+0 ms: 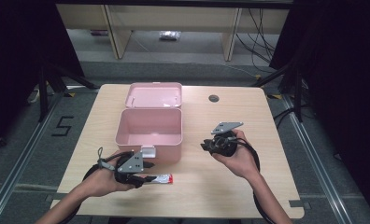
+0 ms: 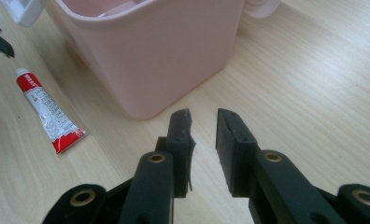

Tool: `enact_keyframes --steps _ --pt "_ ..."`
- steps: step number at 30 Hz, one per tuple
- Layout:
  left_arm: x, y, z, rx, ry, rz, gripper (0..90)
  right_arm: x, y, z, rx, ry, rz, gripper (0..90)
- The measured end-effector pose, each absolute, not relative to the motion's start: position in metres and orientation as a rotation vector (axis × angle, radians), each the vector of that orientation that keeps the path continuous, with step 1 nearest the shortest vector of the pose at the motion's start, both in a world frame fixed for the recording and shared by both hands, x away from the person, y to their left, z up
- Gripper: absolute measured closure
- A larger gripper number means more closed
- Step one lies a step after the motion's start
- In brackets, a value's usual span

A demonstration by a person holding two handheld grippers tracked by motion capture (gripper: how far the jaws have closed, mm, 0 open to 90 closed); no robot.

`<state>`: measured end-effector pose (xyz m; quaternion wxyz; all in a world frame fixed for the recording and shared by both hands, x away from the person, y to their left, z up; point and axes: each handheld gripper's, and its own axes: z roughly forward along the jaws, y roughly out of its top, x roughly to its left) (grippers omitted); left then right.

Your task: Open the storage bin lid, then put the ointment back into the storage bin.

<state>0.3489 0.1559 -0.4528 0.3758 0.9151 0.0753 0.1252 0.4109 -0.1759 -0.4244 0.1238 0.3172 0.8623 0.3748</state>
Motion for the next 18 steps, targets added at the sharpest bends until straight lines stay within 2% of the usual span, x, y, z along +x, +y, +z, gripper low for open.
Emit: enact_keyframes --steps 18 --pt "0.357 0.141 -0.465 2.524 0.144 0.313 59.3 0.412 -0.182 -0.420 0.944 2.501 1.100 74.4"
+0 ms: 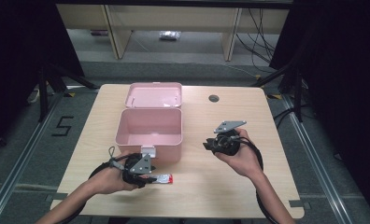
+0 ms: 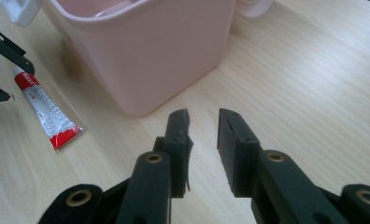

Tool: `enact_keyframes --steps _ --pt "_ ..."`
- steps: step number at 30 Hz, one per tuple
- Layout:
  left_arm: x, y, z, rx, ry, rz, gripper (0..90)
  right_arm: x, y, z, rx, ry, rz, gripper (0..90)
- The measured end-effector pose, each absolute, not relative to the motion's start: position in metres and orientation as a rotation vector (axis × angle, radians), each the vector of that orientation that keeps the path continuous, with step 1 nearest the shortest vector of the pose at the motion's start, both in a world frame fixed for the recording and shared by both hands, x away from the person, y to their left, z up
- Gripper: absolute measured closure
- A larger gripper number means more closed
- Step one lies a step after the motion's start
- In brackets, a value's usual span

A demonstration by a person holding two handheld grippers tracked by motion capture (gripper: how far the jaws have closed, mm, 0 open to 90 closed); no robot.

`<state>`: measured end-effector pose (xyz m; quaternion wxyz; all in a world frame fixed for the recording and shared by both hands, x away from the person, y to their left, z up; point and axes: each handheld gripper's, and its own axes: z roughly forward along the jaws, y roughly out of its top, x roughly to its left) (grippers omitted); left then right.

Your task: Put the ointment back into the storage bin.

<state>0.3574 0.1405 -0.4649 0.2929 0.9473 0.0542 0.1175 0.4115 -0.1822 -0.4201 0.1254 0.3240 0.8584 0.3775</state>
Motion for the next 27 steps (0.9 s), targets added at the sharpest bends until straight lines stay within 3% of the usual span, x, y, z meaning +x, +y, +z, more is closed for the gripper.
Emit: enact_keyframes --steps 19,27 --pt "0.365 0.123 -0.476 2.743 0.013 0.300 63.2 0.405 -0.183 -0.414 0.920 2.542 1.063 73.2" --pt "0.366 0.123 -0.479 2.752 0.017 0.287 63.6 0.404 -0.181 -0.414 0.916 2.554 1.070 72.9"
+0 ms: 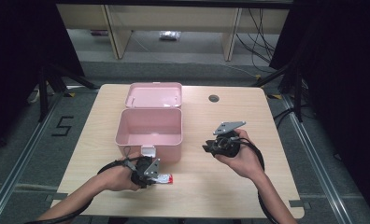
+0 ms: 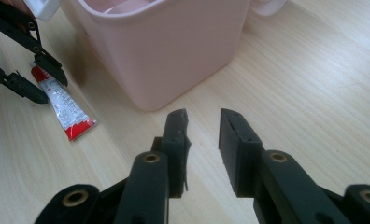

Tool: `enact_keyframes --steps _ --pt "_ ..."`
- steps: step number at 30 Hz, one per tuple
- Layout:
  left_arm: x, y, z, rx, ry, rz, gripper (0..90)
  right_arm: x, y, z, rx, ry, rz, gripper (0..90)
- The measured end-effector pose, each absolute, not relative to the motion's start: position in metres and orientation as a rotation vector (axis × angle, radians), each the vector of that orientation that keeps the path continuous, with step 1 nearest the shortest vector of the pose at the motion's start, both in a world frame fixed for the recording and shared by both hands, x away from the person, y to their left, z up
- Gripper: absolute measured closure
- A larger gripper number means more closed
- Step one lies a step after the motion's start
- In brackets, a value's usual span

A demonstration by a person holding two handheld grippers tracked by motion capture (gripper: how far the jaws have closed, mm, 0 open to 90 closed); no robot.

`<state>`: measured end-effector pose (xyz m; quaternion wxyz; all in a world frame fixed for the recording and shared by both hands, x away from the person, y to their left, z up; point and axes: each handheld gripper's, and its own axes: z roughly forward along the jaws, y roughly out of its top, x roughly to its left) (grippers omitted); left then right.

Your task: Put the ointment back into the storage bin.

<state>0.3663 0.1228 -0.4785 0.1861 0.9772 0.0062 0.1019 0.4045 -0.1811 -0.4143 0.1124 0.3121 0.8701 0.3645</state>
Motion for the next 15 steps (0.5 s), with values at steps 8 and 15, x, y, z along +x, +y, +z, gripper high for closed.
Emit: enact_keyframes --steps 8,15 --pt "0.3689 0.1257 -0.4842 2.757 0.027 0.255 64.5 0.4046 -0.1801 -0.4159 0.912 2.559 1.071 72.7" --pt "0.3702 0.1253 -0.4843 2.760 0.017 0.230 66.4 0.4051 -0.1801 -0.4165 0.898 2.543 1.081 72.6"
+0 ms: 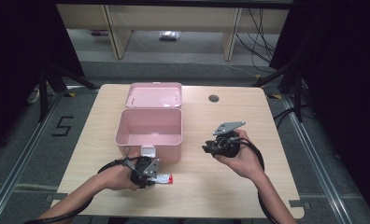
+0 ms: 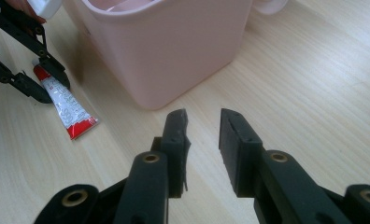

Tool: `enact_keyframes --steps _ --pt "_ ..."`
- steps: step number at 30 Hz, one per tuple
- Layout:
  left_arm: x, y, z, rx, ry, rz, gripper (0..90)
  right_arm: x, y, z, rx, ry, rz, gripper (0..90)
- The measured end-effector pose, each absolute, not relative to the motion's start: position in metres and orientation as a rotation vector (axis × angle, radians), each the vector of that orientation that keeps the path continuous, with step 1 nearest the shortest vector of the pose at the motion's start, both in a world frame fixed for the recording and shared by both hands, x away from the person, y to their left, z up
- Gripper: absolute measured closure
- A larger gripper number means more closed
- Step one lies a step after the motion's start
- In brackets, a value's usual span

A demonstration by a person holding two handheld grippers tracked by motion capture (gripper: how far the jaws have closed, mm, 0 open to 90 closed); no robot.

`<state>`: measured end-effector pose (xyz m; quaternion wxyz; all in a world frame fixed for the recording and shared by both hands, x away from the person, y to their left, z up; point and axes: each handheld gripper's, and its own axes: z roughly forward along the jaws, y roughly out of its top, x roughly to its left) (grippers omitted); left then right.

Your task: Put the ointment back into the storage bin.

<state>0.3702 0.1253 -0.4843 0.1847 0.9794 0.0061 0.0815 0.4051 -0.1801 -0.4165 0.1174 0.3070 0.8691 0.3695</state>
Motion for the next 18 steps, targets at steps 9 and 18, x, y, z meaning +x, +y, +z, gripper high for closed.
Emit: enact_keyframes --steps 9,18 --pt "0.3704 0.1266 -0.4856 2.737 0.053 0.165 69.0 0.4041 -0.1798 -0.4165 0.931 2.545 1.092 72.5" --pt "0.3687 0.1291 -0.4842 2.723 0.027 0.126 71.4 0.4041 -0.1809 -0.4144 0.939 2.559 1.064 72.6"
